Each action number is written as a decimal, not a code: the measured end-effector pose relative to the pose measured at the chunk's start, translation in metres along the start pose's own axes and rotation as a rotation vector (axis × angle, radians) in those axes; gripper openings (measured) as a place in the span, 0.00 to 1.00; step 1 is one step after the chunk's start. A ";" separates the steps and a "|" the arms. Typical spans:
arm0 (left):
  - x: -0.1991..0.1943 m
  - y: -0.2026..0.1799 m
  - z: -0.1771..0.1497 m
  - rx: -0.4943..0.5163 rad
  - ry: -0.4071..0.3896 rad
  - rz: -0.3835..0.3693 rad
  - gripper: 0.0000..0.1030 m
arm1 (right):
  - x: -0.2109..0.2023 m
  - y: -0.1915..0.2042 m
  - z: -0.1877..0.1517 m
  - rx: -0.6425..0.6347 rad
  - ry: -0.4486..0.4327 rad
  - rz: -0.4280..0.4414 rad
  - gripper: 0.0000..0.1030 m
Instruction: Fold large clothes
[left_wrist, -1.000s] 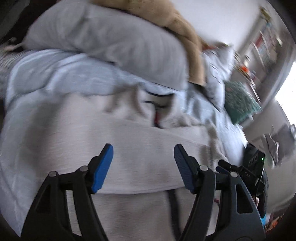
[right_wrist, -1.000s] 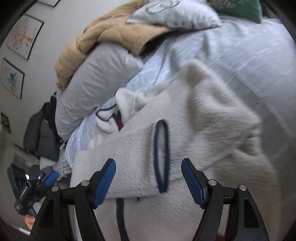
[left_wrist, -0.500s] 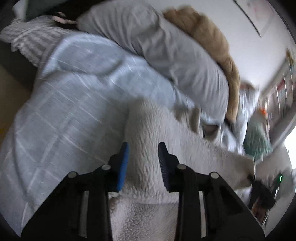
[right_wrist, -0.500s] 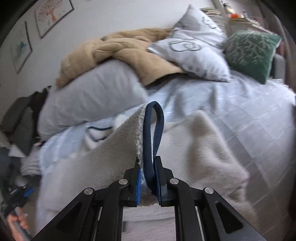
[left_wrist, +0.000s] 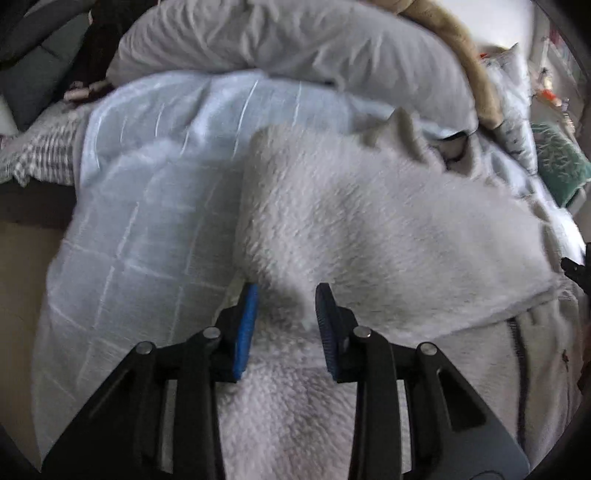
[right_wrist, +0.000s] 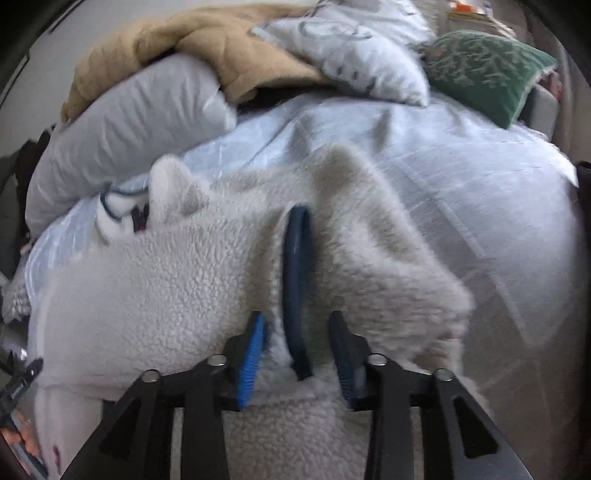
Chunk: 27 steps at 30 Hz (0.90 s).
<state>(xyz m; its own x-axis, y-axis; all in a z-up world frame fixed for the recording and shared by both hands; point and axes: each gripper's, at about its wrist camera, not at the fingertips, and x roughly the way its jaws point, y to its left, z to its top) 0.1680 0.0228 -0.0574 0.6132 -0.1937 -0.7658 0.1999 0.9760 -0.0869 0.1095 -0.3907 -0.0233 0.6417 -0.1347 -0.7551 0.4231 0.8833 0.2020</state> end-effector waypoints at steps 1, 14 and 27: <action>-0.007 -0.002 -0.001 0.009 -0.013 -0.014 0.38 | -0.010 -0.002 0.001 -0.001 -0.021 0.008 0.41; -0.053 0.027 -0.039 -0.079 0.133 -0.093 0.76 | -0.092 -0.027 -0.041 -0.187 0.049 0.086 0.75; -0.111 0.044 -0.100 -0.031 0.462 -0.150 0.77 | -0.158 -0.072 -0.090 -0.196 0.277 0.127 0.80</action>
<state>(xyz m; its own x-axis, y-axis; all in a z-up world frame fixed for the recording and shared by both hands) 0.0328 0.0966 -0.0399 0.1750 -0.2746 -0.9455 0.2328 0.9446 -0.2312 -0.0797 -0.3923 0.0256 0.4722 0.0844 -0.8775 0.2036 0.9580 0.2018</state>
